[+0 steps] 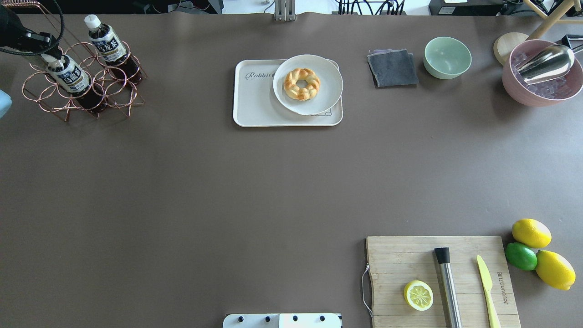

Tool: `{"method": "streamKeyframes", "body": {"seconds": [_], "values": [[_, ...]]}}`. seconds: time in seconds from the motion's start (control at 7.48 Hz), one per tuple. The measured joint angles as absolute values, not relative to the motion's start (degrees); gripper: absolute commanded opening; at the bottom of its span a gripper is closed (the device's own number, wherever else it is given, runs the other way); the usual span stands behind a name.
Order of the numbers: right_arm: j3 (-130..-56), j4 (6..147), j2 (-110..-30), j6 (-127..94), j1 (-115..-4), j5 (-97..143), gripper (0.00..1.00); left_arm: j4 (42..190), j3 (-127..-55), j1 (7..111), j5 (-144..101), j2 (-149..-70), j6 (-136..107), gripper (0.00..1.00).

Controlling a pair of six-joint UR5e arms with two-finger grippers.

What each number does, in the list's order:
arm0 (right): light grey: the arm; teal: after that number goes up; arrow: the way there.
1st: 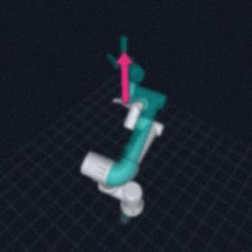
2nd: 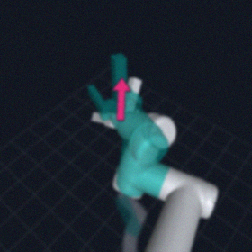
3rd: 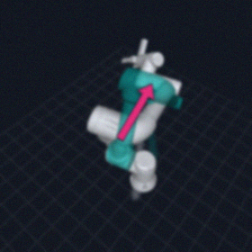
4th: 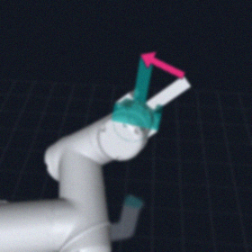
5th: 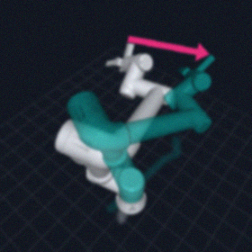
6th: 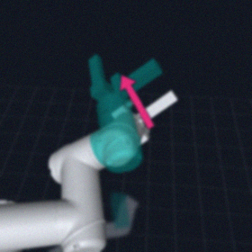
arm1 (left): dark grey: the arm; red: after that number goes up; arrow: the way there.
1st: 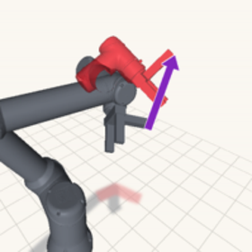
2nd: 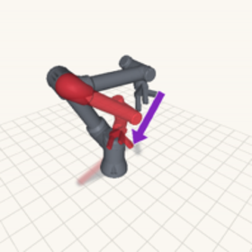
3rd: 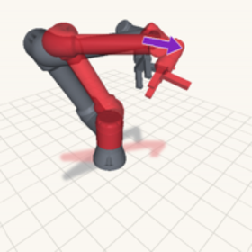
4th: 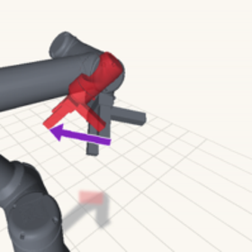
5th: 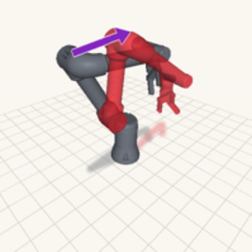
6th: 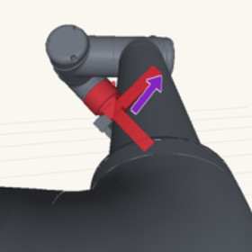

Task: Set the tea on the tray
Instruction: 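Close the left gripper on the bottle cap and lift it out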

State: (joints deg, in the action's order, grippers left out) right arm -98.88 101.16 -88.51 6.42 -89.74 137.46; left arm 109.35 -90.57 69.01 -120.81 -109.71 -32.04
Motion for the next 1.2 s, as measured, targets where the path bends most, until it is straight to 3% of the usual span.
{"method": "streamKeyframes", "body": {"seconds": [0.53, 1.2], "values": [[-98.9, 101.2, -88.4, 6.4, -89.7, 137.3, 1.0, 106.0, -93.8, 70.9, -122.7, -110.2, -31.6, 0.0], [-97.8, 101.2, -87.4, 6.4, -89.3, 137.2, 1.0, 88.7, -111.0, 80.2, -125.3, -108.6, -29.1, 0.0]]}}
